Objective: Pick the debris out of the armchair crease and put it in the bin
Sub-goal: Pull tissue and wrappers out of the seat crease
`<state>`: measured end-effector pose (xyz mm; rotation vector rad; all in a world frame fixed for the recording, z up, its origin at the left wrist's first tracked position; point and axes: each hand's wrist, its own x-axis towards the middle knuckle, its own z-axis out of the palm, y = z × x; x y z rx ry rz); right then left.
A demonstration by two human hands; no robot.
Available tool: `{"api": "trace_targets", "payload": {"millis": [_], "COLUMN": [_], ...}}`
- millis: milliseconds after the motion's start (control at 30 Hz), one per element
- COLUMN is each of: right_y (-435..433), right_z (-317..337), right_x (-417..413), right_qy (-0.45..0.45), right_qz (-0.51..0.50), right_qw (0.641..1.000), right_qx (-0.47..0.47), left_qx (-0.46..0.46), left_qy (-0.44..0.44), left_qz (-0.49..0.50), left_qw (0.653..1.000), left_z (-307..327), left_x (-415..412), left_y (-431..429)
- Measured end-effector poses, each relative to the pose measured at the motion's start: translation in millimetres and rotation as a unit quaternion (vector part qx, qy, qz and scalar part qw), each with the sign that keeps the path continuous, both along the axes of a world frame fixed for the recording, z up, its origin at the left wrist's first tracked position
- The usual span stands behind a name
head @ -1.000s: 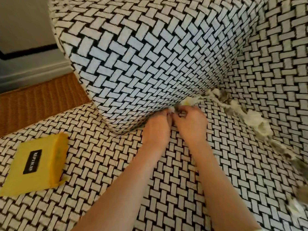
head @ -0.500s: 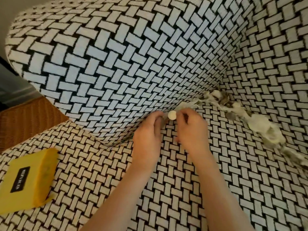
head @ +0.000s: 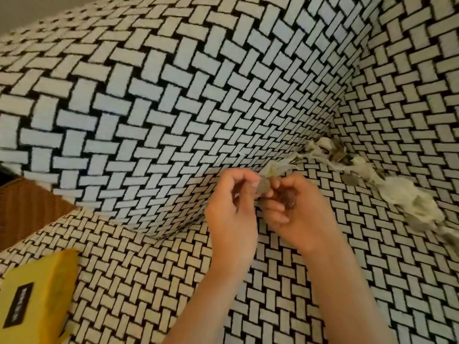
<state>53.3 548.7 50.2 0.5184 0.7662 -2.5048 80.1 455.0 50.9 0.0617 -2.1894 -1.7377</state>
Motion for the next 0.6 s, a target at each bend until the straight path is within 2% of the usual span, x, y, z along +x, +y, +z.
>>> {"api": "trace_targets", "payload": {"millis": [100, 200, 267, 467, 533, 600], "right_y": [1.0, -1.2, -0.5, 3.9, 8.9, 15.9], "right_z": [-1.4, -0.7, 1.7, -1.3, -2.5, -2.0], "right_x": [3.0, 3.3, 2.3, -0.6, -3.5, -5.5], "right_qy": [-0.012, -0.033, -0.028, 0.023, 0.027, 0.048], "right_qz": [-0.026, -0.043, -0.055, -0.072, -0.080, -0.090], "right_qw": [0.999, 0.997, 0.998, 0.997, 0.994, 0.976], "right_qx": [0.039, 0.045, 0.032, 0.031, 0.071, 0.193], "left_qx": [-0.016, -0.137, -0.220, -0.245, -0.298, -0.353], "left_qy": [0.022, 0.074, 0.071, 0.027, 0.011, -0.022], "left_qz": [-0.029, -0.050, -0.055, -0.076, -0.056, -0.068], "left_qw": [0.999, 0.987, 0.971, 0.966, 0.953, 0.933], "left_z": [3.1, -4.0, -10.3, -10.7, -15.8, -19.2], "left_x": [-3.0, 1.7, -1.0, -14.8, -20.0, -22.9], "left_y": [10.4, 7.6, 0.1, -5.1, -7.0, -6.0]}}
